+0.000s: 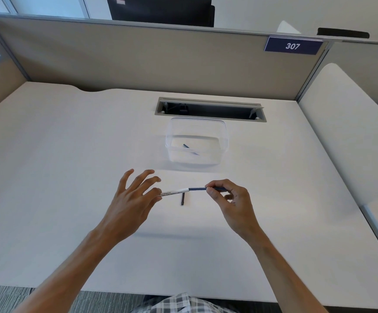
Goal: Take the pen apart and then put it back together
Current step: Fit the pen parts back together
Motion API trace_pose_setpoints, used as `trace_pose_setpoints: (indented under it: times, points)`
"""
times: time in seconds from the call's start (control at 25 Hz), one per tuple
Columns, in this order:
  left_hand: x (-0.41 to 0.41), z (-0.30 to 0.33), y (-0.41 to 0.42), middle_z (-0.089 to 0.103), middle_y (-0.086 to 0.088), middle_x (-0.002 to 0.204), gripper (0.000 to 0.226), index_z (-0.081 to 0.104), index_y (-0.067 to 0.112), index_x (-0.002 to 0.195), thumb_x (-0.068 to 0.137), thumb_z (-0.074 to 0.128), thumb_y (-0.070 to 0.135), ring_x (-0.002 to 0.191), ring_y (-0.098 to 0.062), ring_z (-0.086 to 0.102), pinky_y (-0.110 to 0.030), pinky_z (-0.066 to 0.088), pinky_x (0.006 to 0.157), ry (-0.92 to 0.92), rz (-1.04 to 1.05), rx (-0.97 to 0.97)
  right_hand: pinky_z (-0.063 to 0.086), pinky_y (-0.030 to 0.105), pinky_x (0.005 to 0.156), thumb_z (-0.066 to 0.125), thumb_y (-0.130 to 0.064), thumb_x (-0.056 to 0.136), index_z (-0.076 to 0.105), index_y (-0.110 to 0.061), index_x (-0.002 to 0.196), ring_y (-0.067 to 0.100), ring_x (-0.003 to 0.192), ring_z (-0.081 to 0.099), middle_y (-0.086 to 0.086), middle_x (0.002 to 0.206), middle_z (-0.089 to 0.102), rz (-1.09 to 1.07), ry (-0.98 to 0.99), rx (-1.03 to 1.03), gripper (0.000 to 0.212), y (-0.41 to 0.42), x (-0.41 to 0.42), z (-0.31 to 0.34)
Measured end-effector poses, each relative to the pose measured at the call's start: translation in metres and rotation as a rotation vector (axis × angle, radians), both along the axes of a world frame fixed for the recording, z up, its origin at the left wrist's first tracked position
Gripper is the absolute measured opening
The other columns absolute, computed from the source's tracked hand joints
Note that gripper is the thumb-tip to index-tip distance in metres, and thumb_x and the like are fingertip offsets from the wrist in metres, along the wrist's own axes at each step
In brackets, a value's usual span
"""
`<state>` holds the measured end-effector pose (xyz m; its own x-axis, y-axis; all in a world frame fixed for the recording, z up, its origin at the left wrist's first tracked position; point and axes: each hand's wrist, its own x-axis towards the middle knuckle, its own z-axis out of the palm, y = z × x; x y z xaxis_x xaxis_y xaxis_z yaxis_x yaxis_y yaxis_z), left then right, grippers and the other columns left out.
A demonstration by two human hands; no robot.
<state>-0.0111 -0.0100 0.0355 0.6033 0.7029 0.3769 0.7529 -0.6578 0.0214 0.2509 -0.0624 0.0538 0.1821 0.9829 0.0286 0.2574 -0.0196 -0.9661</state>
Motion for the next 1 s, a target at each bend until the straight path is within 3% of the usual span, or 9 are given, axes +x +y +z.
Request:
trace_pose_setpoints:
  times: [1.0]
  points:
    - [0.0039,0.0028,0.0029,0.064,0.0,0.123,0.028,0.065,0.017,0.096,0.1,0.041,0.03,0.135,-0.026,0.045,-0.053,0.025,0.114,-0.011,-0.024,0.006,0.04,0.017,0.058,0.069,-0.02,0.091,0.074,-0.022,0.085,0.003,0.079,0.063,-0.011,0.085,0.074,-0.063,-0.007,-0.008,0.009,0.0023,0.0005,0.0017]
